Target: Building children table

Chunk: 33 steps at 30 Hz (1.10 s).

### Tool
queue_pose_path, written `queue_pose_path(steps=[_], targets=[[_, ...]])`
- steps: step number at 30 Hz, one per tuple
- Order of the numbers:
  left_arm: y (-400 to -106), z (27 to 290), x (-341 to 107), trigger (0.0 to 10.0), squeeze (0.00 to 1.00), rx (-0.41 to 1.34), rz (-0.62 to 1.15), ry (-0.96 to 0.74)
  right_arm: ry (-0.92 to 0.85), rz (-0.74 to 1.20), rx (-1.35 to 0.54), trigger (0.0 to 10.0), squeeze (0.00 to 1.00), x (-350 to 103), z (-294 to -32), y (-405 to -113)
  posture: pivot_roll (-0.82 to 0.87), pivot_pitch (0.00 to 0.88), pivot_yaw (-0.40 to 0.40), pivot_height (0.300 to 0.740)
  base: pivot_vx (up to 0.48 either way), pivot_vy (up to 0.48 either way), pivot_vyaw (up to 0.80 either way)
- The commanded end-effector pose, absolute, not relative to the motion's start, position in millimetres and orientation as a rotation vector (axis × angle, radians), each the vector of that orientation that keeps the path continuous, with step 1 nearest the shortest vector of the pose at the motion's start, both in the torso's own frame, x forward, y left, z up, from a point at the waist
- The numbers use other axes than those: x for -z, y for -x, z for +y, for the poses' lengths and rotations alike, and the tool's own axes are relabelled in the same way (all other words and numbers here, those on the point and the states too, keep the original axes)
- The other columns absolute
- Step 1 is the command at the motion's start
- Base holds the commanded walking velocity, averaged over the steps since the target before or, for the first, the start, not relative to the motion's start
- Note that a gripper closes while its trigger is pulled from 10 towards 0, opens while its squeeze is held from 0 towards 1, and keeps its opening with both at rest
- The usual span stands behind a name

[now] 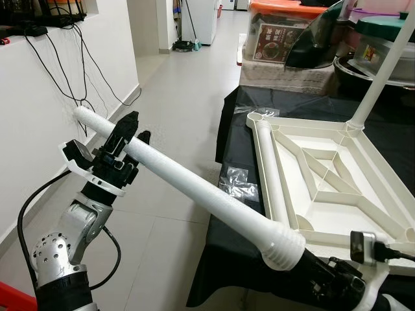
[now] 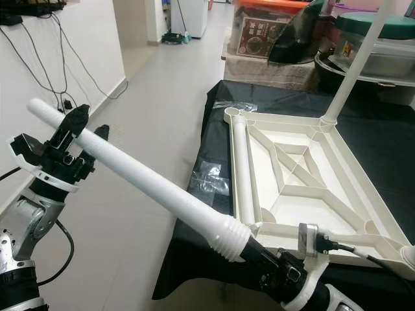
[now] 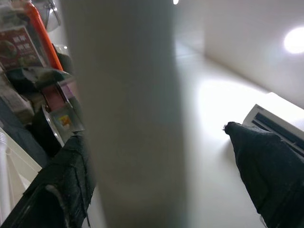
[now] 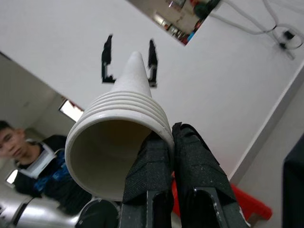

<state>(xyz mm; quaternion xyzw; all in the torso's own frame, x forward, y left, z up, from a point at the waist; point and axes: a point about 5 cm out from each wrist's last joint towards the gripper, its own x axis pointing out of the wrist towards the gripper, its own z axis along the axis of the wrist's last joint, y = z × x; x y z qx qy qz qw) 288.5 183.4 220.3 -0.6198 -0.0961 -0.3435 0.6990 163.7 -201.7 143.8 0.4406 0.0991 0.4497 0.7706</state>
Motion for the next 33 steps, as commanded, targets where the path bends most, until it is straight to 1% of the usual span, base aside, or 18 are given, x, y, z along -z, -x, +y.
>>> queue_pose_path(steps=[1, 4, 5, 14, 27, 28, 29, 32, 33], targets=[[-289, 181, -222, 10.0, 0.00, 0.794, -0.204, 1.400, -0.932, 0.225, -1.005, 0.0, 0.00, -145, -200, -162, 0.09, 0.000, -0.079, 0.740, 0.000, 0.000, 0.00], [-289, 181, -222, 10.0, 0.00, 0.794, -0.206, 1.413, -0.930, 0.228, -1.009, 0.0, 0.00, -145, -199, -162, 0.09, 0.000, -0.079, 0.740, 0.000, 0.000, 0.00], [-289, 182, -221, 0.0, 0.00, 0.791, -0.212, 1.440, -0.928, 0.229, -1.015, 0.0, 0.00, -145, -198, -162, 0.09, 0.000, -0.079, 0.740, 0.000, 0.000, 0.00], [-291, 187, -219, 0.0, 0.00, 0.778, -0.222, 1.473, -0.920, 0.223, -1.023, 0.0, 0.00, -145, -198, -164, 0.09, 0.000, -0.079, 0.740, 0.000, 0.000, 0.00], [-294, 188, -218, 0.0, 0.00, 0.743, -0.221, 1.497, -0.896, 0.171, -1.011, 0.0, 0.00, -148, -198, -170, 0.09, 0.000, -0.082, 0.740, 0.000, 0.000, 0.00], [-294, 187, -217, 0.0, 0.00, 0.739, -0.210, 1.481, -0.882, 0.173, -1.004, 10.0, 0.00, -148, -198, -171, 0.09, 0.000, -0.082, 0.740, 0.000, 0.000, 0.00], [-295, 185, -218, 10.0, 0.00, 0.743, -0.205, 1.472, -0.872, 0.170, -0.997, 10.0, 0.30, -147, -198, -172, 0.09, 0.000, -0.083, 0.740, 0.000, 0.000, 0.00], [-296, 184, -219, 10.0, 0.00, 0.749, -0.199, 1.465, -0.862, 0.165, -0.993, 10.0, 0.30, -147, -198, -174, 0.10, 0.000, -0.085, 0.740, 0.000, 0.000, 0.00], [-296, 184, -220, 10.0, 0.00, 0.750, -0.200, 1.465, -0.861, 0.165, -0.993, 10.0, 1.00, -147, -198, -173, 0.10, 0.000, -0.085, 0.740, 0.000, 0.000, 0.00]])
